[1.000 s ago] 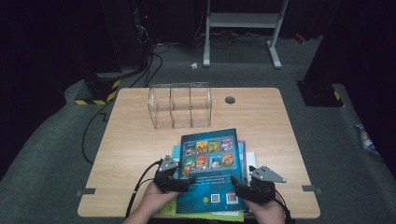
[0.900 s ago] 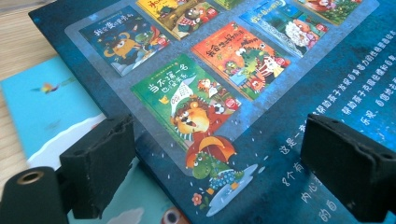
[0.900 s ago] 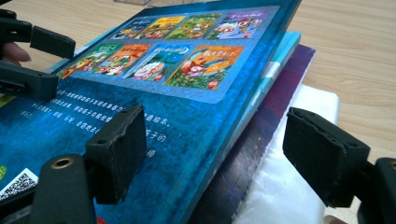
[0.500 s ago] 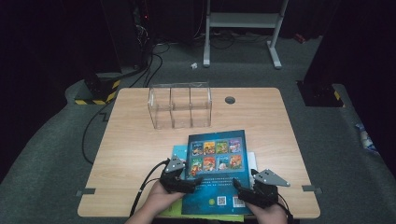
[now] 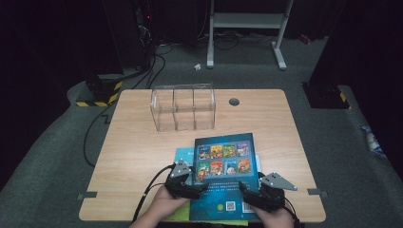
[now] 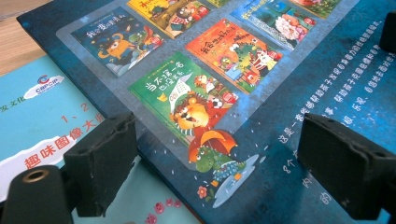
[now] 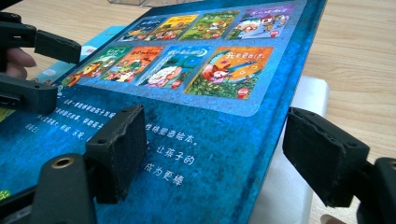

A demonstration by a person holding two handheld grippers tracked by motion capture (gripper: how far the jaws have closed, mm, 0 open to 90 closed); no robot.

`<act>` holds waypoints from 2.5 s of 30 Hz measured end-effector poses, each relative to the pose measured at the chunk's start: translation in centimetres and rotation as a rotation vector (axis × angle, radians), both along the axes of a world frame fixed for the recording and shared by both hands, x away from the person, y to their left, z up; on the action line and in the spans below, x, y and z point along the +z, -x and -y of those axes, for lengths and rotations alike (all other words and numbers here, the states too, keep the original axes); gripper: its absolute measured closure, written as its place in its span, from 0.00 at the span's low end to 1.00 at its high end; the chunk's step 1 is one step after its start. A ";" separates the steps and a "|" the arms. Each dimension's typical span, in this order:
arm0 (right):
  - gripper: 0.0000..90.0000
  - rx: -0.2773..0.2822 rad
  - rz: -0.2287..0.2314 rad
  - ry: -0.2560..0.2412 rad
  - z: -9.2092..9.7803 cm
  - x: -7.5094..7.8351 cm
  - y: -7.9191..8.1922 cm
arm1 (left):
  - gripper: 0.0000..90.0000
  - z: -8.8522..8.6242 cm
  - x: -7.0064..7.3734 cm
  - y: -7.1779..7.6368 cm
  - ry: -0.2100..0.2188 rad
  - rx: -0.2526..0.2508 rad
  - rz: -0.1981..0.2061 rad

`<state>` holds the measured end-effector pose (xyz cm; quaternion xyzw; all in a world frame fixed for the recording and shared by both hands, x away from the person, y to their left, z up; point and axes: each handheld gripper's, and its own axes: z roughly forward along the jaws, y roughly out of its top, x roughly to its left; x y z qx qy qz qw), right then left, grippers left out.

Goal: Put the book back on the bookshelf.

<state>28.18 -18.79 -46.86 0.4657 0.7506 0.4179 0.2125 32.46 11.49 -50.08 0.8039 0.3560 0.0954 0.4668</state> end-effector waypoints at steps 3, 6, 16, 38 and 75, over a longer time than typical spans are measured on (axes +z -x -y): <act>0.25 -0.003 0.005 0.006 -0.1 0.0 0.1 | 0.14 -0.2 -0.1 -0.1 0.009 -0.006 -0.012; 0.25 -0.006 0.008 0.006 -0.1 0.0 0.2 | 0.16 -0.4 -0.2 -0.2 0.016 -0.010 -0.018; 0.29 0.003 0.010 0.002 -0.3 0.0 0.9 | 0.16 -0.7 -0.3 -1.0 0.028 0.008 -0.031; 0.24 0.008 -0.027 -0.065 0.1 -0.1 -1.7 | 0.15 -1.4 -0.6 -0.1 0.049 0.012 -0.076; 0.38 0.001 -0.107 -0.098 0.0 -0.1 -3.9 | 0.19 -2.0 -0.8 1.8 0.049 -0.019 -0.066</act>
